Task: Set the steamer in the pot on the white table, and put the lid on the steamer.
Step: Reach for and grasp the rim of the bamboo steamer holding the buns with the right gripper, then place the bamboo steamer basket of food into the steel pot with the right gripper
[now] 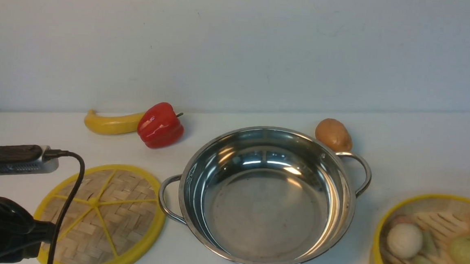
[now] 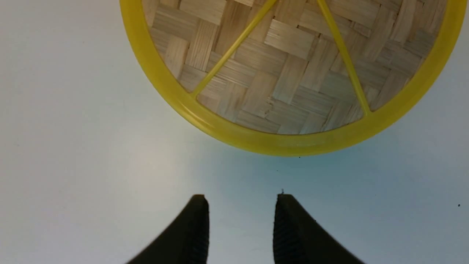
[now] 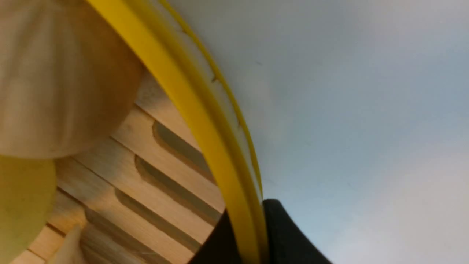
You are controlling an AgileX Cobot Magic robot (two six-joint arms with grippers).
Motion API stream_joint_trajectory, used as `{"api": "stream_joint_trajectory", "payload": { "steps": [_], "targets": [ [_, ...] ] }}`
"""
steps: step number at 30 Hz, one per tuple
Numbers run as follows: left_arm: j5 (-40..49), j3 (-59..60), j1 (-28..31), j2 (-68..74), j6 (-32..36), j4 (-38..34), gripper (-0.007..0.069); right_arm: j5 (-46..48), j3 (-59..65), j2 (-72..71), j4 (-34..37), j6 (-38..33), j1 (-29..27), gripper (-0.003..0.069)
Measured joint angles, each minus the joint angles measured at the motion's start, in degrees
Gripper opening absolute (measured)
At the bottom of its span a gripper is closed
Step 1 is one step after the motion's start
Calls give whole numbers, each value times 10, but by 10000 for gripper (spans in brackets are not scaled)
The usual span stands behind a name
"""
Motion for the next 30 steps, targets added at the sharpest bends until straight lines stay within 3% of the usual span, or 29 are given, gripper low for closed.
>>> {"api": "stream_joint_trajectory", "payload": {
  "steps": [10,18,24,30],
  "targets": [
    [0,0,0,0,0,0,242,71,-36,-63,30,-28,-56,51],
    [0,0,0,0,0,0,242,163,-163,-64,65,-55,-56,51],
    [0,0,0,0,0,-3,242,168,-273,-64,157,-98,-56,51],
    [0,0,0,0,0,-7,242,170,-344,-56,206,-115,-7,51]
  ]
}}
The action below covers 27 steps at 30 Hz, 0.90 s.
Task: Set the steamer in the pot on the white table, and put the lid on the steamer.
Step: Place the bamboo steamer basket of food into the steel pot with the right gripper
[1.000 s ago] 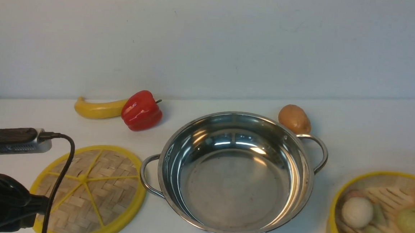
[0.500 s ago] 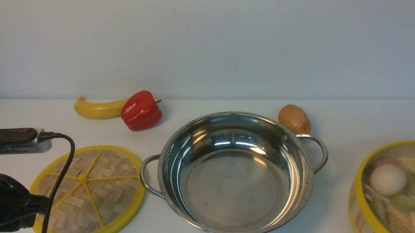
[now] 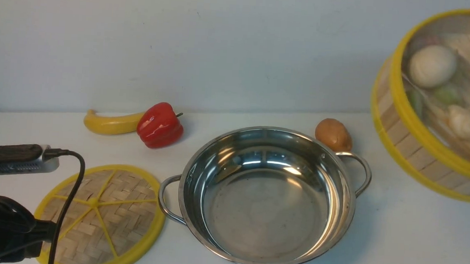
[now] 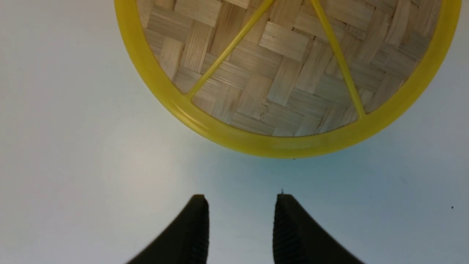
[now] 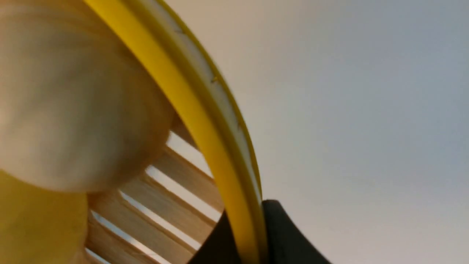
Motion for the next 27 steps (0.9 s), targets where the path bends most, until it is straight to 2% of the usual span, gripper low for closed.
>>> {"api": "stream_joint_trajectory", "payload": {
  "steps": [1,4,9,10,11,14,20,27],
  "targets": [
    [0,0,0,0,0,0,242,0,-2,1,0,0,3,51],
    [0,0,0,0,1,0,242,2,-33,35,-4,2,72,51],
    [0,0,0,0,4,0,242,5,-65,89,-11,10,141,51],
    [0,0,0,0,5,0,242,7,-87,115,-13,13,171,51],
    [0,0,0,0,5,0,242,7,-87,115,-13,12,171,51],
    [0,0,0,0,5,0,242,8,-131,161,-13,17,218,51],
    [1,0,0,0,7,0,242,7,-192,225,-13,20,254,51],
    [1,0,0,0,7,2,242,6,-219,266,-21,20,258,51]
  ]
}}
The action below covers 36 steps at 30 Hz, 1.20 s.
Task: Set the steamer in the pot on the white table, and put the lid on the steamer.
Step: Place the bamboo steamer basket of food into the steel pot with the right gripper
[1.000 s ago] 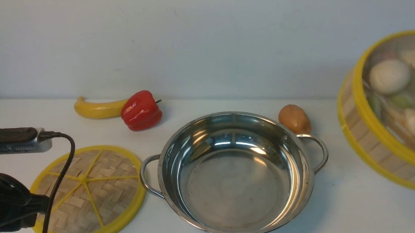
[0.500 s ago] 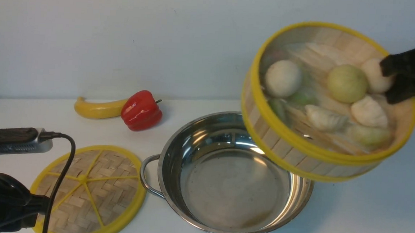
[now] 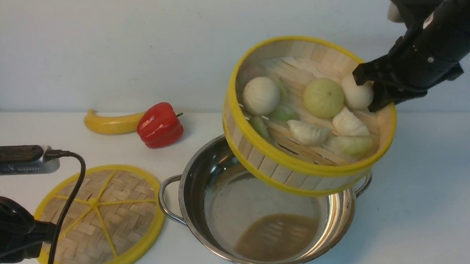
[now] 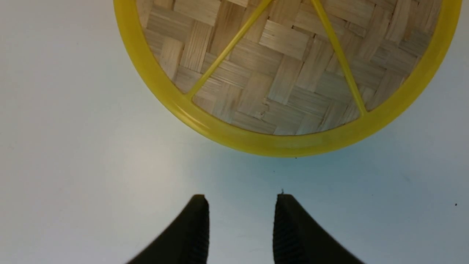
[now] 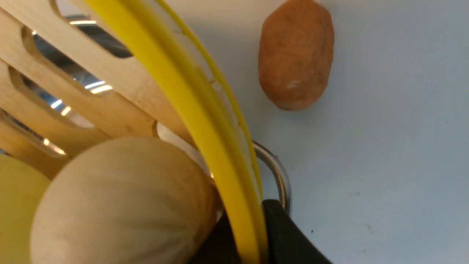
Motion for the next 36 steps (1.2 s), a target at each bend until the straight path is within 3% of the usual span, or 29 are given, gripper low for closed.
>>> {"api": "stream_joint_trajectory", "payload": {
  "steps": [9,20,36],
  "targets": [
    [1,0,0,0,0,3,242,-1,-1,25,-6,-1,5,51],
    [0,0,0,1,0,5,242,-2,-3,57,-77,22,103,51],
    [-1,0,0,1,0,7,242,-4,-11,110,-82,22,106,51]
  ]
}}
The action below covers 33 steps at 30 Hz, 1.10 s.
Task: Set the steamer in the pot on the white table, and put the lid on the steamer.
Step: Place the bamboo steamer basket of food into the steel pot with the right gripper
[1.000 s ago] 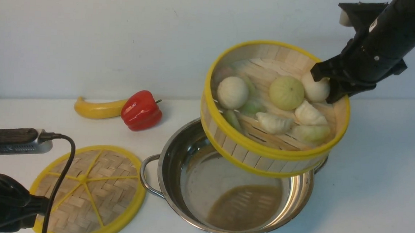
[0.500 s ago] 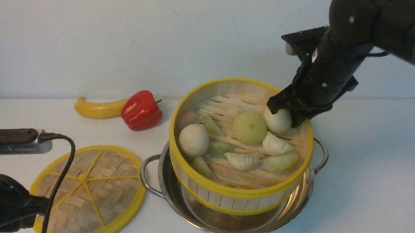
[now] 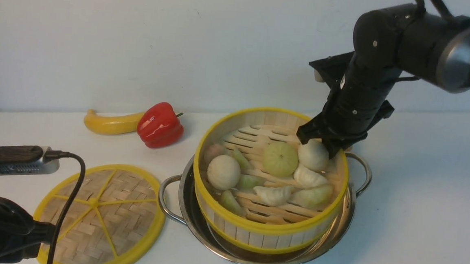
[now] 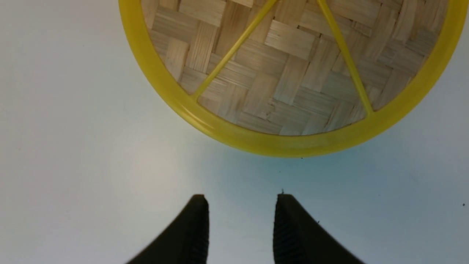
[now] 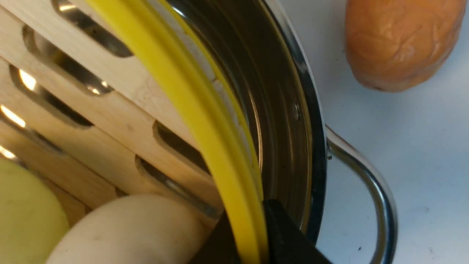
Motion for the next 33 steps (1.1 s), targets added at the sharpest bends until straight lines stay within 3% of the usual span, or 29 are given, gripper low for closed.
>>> {"api": "stream_joint_trajectory", "payload": {
  "steps": [33],
  "targets": [
    [-3,0,0,0,0,0,242,-35,-28,87,-33,0,1,69]
  ]
}}
